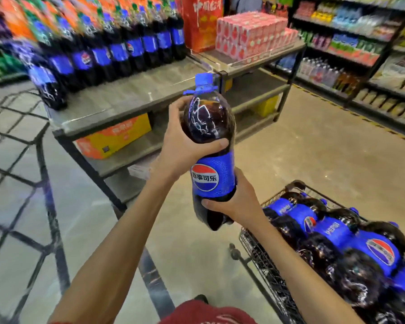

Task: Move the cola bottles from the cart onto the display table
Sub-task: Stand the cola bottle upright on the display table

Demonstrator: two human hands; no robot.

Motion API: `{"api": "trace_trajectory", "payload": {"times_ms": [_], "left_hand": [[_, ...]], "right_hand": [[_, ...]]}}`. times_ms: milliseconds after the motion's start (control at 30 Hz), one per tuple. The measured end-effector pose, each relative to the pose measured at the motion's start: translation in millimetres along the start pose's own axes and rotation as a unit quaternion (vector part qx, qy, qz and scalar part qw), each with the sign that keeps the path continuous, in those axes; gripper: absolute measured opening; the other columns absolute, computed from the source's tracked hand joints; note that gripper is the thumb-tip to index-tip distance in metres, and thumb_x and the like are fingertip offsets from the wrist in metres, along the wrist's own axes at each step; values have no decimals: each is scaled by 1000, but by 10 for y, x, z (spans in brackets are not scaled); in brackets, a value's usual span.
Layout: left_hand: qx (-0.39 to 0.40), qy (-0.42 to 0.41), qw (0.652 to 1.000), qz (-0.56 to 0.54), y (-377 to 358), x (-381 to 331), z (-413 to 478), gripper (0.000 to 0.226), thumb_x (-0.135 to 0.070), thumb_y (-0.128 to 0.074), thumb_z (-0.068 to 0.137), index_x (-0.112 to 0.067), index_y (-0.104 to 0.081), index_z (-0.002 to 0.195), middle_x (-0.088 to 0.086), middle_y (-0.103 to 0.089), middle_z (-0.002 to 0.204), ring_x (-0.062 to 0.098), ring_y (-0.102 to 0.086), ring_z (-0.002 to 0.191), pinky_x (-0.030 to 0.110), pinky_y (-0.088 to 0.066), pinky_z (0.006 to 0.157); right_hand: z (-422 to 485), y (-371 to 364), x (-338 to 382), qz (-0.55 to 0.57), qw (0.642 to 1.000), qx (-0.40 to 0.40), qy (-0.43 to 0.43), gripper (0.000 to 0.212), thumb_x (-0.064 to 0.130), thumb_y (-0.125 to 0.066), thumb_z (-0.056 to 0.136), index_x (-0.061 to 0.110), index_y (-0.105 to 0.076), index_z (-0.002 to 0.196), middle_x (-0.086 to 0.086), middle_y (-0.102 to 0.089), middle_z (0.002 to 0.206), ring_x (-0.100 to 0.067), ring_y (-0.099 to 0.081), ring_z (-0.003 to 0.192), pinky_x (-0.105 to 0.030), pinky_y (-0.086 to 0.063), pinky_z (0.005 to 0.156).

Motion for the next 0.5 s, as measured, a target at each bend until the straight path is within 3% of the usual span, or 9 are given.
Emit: {"api": "trace_trajectory", "payload": {"times_ms": [133, 300, 400, 500], "left_hand": [[-18, -19, 999, 21, 427, 129, 165, 99, -5, -96, 61, -17, -38, 140, -2, -53, 137, 4, -58, 123, 20, -47, 98], [-41, -34, 997, 52, 818, 278, 438, 99, -6, -96, 61, -23, -36, 138, -3, -51, 137, 4, -54, 125, 13, -42, 99], [-58, -26, 996, 62, 982, 397, 650, 101, -5, -97, 59, -20, -37, 139, -3, -52, 136, 5, -55, 125, 16, -43, 101], [-64, -25, 995, 73, 1103, 537, 909, 104, -10, -98, 58, -22, -37, 141, -3, -53, 137, 11, -56, 127, 28, -46, 106]], "right_hand": [[359, -379, 132, 12, 999, 25, 33, 84, 32, -99, 54, 33, -50, 123, 16, -66, 112, 6, -64, 96, -10, -51, 72], [777, -737, 272, 39, 996, 49, 61, 88, 27, -99, 55, 27, -51, 129, 16, -65, 115, 6, -63, 101, -10, -51, 77], [1061, -908, 327, 59, 993, 71, 69, 85, 23, -99, 58, 32, -51, 127, 18, -66, 115, 4, -64, 103, -13, -54, 79], [1390, -1039, 361, 69, 991, 89, 75, 80, 23, -99, 57, 42, -51, 118, 28, -67, 109, 4, -65, 103, -13, -54, 76]]}}
Point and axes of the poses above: each hand's wrist, its own z-axis towards the middle knuckle, its own y-axis out of the back of the hand, x = y × z, the point moved 2 cm from there along z, towards the middle knuckle
